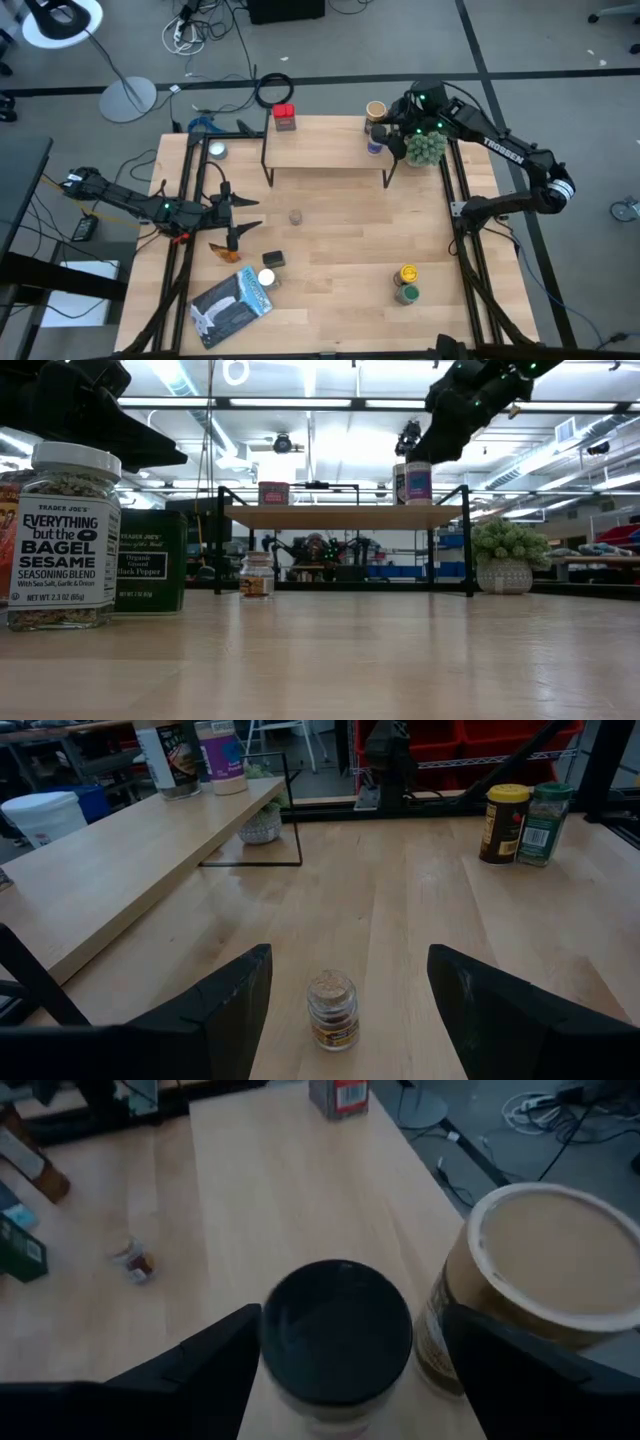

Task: Shelf spices
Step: Put the purple seasoning on the shelf, then put the orange seasoning bag on the shelf

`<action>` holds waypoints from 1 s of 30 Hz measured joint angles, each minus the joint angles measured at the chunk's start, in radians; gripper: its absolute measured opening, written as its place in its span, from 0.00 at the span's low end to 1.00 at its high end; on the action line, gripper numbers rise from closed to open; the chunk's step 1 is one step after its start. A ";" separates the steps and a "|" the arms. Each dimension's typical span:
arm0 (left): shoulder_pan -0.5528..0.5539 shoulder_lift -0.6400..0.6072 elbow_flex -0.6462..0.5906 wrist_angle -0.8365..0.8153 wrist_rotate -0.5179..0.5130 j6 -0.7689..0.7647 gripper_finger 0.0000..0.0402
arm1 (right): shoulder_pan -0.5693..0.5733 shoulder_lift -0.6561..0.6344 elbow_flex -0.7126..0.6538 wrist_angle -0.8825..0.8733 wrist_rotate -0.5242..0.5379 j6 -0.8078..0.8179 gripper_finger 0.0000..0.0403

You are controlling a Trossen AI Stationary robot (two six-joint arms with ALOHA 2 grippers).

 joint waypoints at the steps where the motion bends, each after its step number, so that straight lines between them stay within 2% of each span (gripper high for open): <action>1: 0.000 0.000 0.000 0.000 0.000 0.000 0.68 | 0.000 -0.015 0.000 -0.007 0.001 0.008 0.77; 7: 0.000 0.000 0.000 0.000 0.000 0.000 0.68 | 0.004 -0.120 0.000 -0.150 0.045 0.043 0.77; 11: 0.000 0.000 0.000 0.000 0.000 0.000 0.68 | 0.032 -0.192 0.000 -0.316 0.095 0.164 0.77; 14: 0.000 0.000 0.000 0.000 0.000 0.000 0.68 | 0.082 -0.241 0.000 -0.438 0.150 0.242 0.76; 18: 0.000 0.000 0.000 0.000 0.000 -0.001 0.68 | 0.201 -0.296 0.000 -0.548 0.285 0.355 0.72; 23: 0.000 0.000 0.000 0.000 0.000 -0.001 0.68 | 0.368 -0.333 0.000 -0.612 0.393 0.520 0.53; 30: 0.000 0.000 0.000 0.000 0.000 -0.005 0.68 | 0.578 -0.296 0.000 -0.620 0.412 0.736 0.16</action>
